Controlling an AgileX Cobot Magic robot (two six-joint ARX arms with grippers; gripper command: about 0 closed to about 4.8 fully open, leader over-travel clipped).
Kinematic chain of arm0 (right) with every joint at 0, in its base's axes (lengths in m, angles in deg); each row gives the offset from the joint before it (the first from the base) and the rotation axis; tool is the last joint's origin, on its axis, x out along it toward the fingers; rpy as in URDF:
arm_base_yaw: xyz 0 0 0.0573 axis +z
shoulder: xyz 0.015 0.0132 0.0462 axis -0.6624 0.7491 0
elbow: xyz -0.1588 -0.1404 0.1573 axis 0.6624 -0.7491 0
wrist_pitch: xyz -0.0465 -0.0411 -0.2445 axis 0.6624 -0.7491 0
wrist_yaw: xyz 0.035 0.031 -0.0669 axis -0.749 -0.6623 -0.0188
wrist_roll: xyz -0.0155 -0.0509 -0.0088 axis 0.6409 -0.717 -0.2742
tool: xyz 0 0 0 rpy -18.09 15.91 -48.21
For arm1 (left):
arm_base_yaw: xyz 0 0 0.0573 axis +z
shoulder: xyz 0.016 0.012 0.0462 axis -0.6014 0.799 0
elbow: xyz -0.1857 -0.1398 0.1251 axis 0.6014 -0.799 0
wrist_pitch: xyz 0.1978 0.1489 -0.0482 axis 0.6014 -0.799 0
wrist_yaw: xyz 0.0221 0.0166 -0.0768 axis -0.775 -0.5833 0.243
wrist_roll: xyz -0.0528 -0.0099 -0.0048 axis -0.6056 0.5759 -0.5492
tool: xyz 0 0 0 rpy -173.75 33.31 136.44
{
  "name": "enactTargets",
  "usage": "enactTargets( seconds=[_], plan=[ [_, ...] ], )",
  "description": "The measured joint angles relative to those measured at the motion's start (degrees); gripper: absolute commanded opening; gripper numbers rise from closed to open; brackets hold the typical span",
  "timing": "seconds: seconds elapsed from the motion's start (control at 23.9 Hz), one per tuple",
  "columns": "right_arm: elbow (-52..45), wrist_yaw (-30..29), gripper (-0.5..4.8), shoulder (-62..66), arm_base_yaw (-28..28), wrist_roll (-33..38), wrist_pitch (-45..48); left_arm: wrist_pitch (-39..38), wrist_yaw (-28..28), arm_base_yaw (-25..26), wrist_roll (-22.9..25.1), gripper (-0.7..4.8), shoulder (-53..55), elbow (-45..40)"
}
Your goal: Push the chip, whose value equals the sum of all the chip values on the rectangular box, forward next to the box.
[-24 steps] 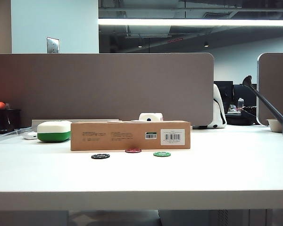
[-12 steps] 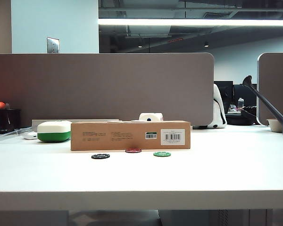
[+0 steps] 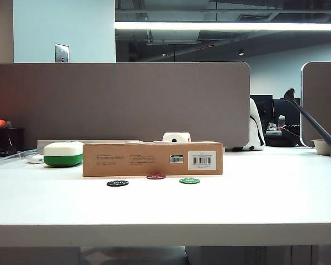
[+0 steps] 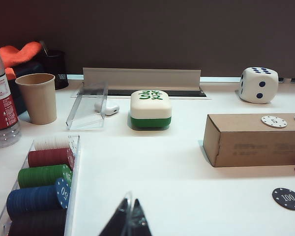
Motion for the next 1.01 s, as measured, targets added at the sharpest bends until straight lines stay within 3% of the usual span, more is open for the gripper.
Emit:
enactTargets(
  seconds=[1.01],
  plan=[
    [0.0, 0.0, -0.01, 0.0, 0.0, 0.0, -3.1, 0.0, 0.0, 0.0, 0.0, -0.05, 0.0, 0.0]
  ],
)
